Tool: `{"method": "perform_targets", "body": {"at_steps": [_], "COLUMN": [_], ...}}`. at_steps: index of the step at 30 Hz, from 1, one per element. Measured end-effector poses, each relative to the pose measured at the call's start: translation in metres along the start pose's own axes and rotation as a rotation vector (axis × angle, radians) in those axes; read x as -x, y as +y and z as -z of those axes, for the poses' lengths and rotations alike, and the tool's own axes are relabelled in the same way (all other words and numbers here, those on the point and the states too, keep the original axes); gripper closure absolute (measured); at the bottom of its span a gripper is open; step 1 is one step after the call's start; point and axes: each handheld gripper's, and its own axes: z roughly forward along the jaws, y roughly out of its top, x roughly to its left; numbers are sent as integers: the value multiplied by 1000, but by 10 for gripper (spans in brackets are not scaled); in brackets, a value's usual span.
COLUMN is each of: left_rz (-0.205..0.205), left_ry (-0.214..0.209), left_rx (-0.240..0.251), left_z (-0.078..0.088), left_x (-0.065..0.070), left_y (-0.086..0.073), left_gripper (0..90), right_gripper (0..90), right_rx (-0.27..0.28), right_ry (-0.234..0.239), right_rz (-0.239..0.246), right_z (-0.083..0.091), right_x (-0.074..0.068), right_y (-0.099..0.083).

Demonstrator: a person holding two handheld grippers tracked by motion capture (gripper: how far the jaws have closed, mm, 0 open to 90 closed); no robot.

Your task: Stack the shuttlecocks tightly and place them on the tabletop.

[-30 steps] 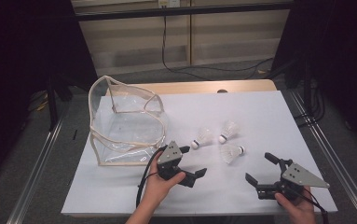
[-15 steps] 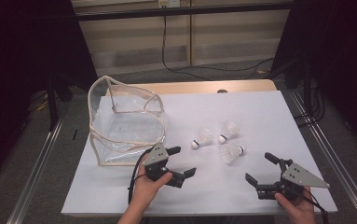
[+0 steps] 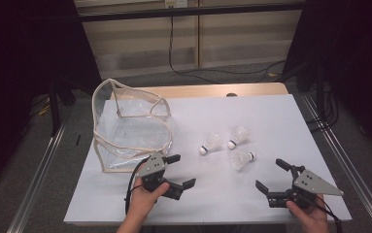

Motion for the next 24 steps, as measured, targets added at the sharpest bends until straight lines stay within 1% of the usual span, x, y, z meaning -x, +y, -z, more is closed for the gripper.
{"method": "perform_targets", "body": {"at_steps": [1, 5, 6, 7, 8, 15, 16, 18, 22, 23, 24], "left_rz": [-4, 1, 1, -1, -1, -6, -6, -10, 0, 0, 1], "left_ry": [3, 11, 11, 17, 17, 36, 36, 48, 64, 64, 70], "left_rx": [0, 13, 13, 9, 9, 9, 9, 0, -3, -3, 0], "left_z": [3, 13, 13, 18, 18, 36, 36, 43, 52, 52, 56], "left_x": [-1, -5, -5, -7, -7, -12, -12, -15, -18, -18, -20], "left_y": [-1, -3, -3, -5, -5, -10, -10, -14, -18, -18, -20], "left_gripper": [36, 35, 35, 35, 35, 35, 35, 35, 35, 35, 35], "right_gripper": [11, 11, 11, 11, 11, 12, 12, 13, 13, 13, 13], "right_rx": [0, 0, 0, -2, -2, -8, -8, -9, -13, -14, -17], "right_ry": [-1, -1, -2, -2, -2, -2, -2, -8, -9, -12, -12], "right_rz": [0, 0, 0, 1, 1, 1, 1, 6, 3, 3, 5], "right_z": [0, 0, 0, 0, 0, -1, -1, -1, 0, -1, -1], "right_x": [0, 0, 0, 0, 0, -1, -1, 0, 1, 1, 1], "right_y": [0, 0, 0, 0, 0, 0, 0, 0, 0, 0, 0]}}
